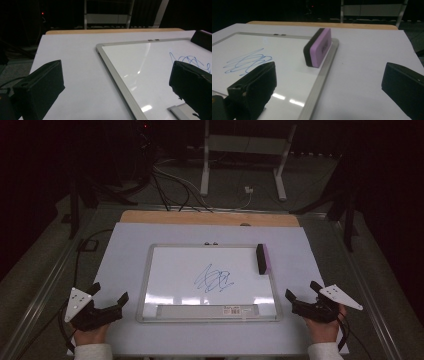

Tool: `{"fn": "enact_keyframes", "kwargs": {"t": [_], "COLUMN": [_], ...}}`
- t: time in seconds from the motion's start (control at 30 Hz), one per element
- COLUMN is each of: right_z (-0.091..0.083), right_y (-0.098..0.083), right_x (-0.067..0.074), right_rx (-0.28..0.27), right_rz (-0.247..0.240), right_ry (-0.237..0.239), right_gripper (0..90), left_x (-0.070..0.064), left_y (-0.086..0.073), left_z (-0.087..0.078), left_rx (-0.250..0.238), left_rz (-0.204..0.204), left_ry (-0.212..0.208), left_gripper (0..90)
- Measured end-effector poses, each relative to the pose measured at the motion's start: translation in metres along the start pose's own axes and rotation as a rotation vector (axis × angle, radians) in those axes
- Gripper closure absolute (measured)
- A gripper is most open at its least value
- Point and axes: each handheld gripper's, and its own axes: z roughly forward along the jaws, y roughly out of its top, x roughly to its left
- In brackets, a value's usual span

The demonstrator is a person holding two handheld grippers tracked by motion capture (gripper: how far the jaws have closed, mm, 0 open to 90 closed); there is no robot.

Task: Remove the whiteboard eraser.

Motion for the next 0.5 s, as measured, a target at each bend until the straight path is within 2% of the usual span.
{"fn": "enact_keyframes", "kwargs": {"t": [0.13, 0.5], "right_z": [0.003, 0.023], "right_y": [0.011, 0.039], "right_x": [0.004, 0.01], "right_rx": [0.003, 0.011], "right_rz": [-0.022, -0.026], "right_ry": [0.011, 0.044], "right_gripper": [0.1, 0.1], "left_x": [-0.003, -0.006], "left_y": [-0.001, -0.002], "left_z": [0.002, 0.003], "left_rx": [0.011, 0.017], "left_rz": [0.005, 0.012], "left_ry": [-0.007, -0.014], "left_gripper": [0.5, 0.6]}}
